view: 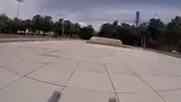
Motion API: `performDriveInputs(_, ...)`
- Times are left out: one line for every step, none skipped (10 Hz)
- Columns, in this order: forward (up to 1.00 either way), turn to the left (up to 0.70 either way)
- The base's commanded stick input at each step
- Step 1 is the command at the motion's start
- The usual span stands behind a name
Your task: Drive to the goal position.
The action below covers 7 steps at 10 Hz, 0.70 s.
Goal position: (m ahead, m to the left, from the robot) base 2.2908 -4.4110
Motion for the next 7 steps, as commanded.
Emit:
performDriveInputs(0.5,0.0)
performDriveInputs(0.5,0.0)
performDriveInputs(0.5,0.0)
performDriveInputs(0.5,0.0)
performDriveInputs(0.5,0.0)
performDriveInputs(0.5,0.0)
performDriveInputs(0.5,0.0)
